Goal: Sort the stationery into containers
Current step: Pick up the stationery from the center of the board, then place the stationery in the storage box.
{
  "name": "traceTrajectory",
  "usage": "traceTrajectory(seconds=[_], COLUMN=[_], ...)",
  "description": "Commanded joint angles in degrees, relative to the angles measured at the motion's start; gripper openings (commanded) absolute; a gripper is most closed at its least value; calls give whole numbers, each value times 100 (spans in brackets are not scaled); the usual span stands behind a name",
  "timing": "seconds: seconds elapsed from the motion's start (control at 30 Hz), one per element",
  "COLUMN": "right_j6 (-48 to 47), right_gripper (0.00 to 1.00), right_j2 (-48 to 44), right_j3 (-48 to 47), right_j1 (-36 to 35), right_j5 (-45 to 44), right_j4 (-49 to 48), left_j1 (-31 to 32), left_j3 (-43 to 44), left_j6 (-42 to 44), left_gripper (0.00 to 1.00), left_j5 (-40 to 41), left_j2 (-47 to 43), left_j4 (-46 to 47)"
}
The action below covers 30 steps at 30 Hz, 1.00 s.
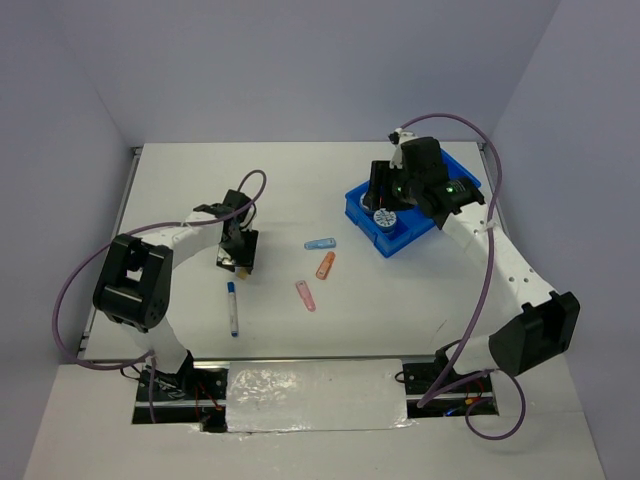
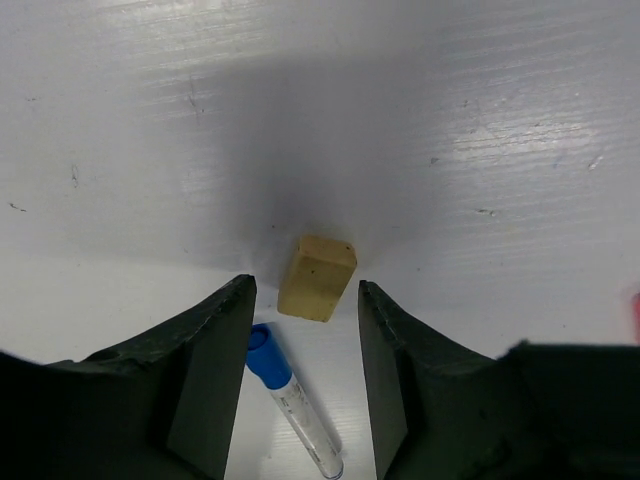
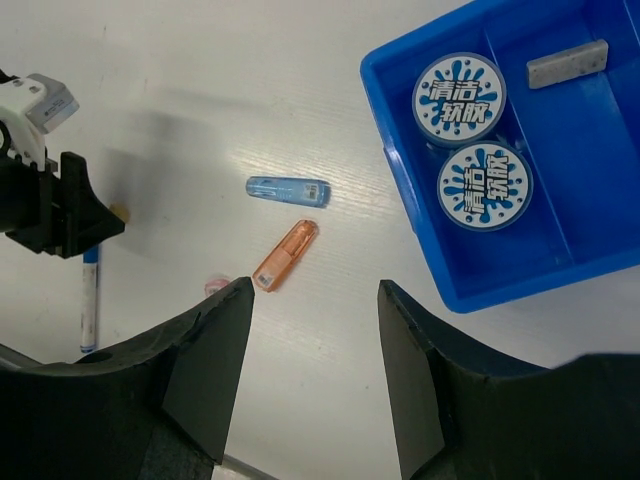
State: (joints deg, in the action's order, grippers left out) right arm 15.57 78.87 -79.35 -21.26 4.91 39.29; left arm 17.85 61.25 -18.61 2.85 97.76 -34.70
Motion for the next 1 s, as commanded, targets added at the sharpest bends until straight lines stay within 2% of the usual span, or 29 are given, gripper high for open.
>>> traceTrajectory(seconds=[0.0, 0.17, 0.23, 0.4, 0.43, 0.47, 0.57, 0.63, 0.7, 0.73, 0.77, 0.83, 0.87, 0.93, 0.97], right_j6=[-28, -19, 16, 95, 95, 104, 191, 446, 883, 1034, 1279, 1457, 1553, 1606, 1711], right_gripper=[61, 61, 61, 61, 61, 61, 62, 63, 65, 68, 70, 73, 73, 74, 73], right_j2=[-135, -197, -232, -302, -311, -328, -355, -398, -749, -1055, -1171, -1330, -1304, -1199, -1199], right_j3=[-142, -160, -133, -54, -71, -80, -54, 121, 759, 1016, 1236, 1781, 1844, 1897, 2019], right_j1=[-45, -37, -45, -45, -37, -45, -37, -45, -229, -360, -675, -1045, -1221, -1687, -1898], right_j5=[107, 124, 177, 362, 371, 414, 772, 1151, 1591, 1653, 1689, 1689, 1585, 1084, 787], right_j4=[132, 167, 141, 105, 105, 114, 62, -61, -797, -1505, -1868, -2650, -2733, -2873, -3013], left_j1=[0, 0, 8, 26, 35, 52, 79, 79, 79, 79, 105, 157, 253, 377, 482], left_j3=[-43, -175, -210, -219, -219, -176, 9, 254, 474, 614, 607, 372, 274, 90, 28], left_j6=[-64, -108, -99, -169, -169, -213, -335, -546, -1299, -1660, -2481, -3425, -4326, -5418, -5695], left_gripper=[58, 57, 43, 40, 36, 22, 12, 10, 10, 8, 8, 8, 8, 5, 4], left_j5=[-83, -83, -136, -74, -83, -100, -241, -653, -943, -1284, -1539, -2101, -2174, -2035, -1965], left_j2=[42, 86, 164, 288, 262, 253, 43, -282, -667, -792, -1115, -1459, -1635, -2066, -2320], left_j4=[227, 341, 394, 420, 420, 394, 245, 95, -45, -115, -38, 504, 717, 1042, 1122])
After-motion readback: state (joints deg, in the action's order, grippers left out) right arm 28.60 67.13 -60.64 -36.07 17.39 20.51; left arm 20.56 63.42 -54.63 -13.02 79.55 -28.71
